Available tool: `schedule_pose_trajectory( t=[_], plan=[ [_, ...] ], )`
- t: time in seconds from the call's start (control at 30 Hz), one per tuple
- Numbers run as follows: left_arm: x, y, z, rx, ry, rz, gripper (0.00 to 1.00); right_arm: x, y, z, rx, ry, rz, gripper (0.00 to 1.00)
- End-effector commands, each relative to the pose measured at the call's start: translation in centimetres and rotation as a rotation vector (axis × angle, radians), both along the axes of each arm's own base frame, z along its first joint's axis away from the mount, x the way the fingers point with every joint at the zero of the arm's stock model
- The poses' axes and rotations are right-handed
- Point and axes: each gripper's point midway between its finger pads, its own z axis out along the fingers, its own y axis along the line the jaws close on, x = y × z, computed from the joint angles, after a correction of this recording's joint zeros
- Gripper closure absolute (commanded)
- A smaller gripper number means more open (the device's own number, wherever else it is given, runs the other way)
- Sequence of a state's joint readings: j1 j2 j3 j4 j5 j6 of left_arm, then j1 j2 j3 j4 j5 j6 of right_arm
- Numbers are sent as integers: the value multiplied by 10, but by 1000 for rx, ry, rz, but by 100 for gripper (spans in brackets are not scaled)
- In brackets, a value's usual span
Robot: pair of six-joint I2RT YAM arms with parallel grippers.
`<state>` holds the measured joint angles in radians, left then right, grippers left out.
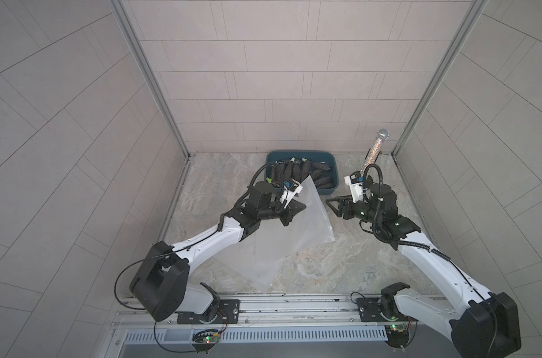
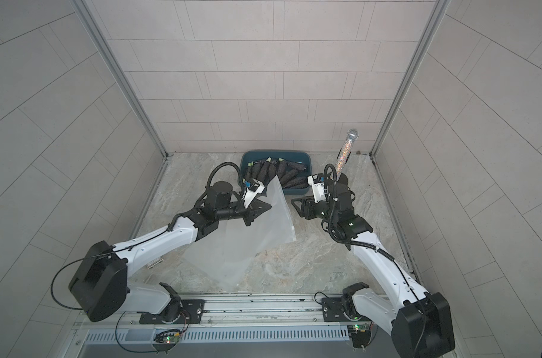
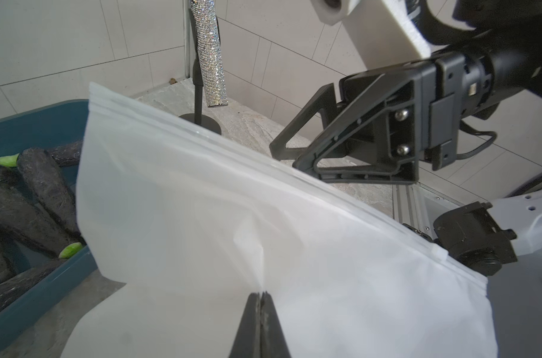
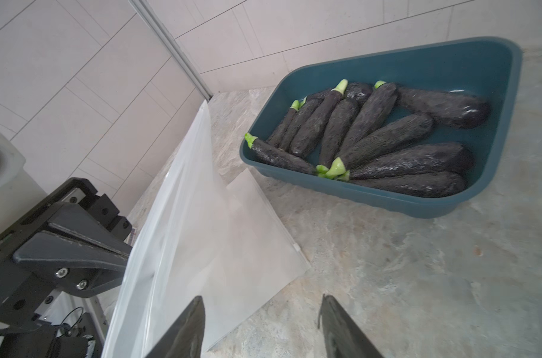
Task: Place the eggplant in a zip-top bag and seal the zipper
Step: Open the zipper food storage bag.
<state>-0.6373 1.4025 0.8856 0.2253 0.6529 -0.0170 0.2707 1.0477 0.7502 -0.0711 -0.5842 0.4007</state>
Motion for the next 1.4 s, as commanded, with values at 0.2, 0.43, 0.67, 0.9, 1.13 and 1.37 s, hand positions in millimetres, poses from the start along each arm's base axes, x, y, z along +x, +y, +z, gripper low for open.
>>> schedule_pose_trajectory(
  t=[0.2,0.43,0.67,0.9,1.13,1.37],
  plan=[
    [-11,-1,3,1,-91,-71,100,-9,12,28,87,-57,56,38],
    [-12,1,5,2,-103,-63,100,-12,18,33,109,-61,89,38],
    [-11,1,7,-4,-111,-55,100,-12,24,14,75,-22,113,40],
    [-10,3,11,-8,-122,-45,100,-13,34,-3,57,19,132,44],
    [-4,5,11,-6,-116,-7,100,-22,62,-12,56,40,202,75],
    [15,17,4,49,-45,139,81,-13,54,-11,72,21,75,100]
  ],
)
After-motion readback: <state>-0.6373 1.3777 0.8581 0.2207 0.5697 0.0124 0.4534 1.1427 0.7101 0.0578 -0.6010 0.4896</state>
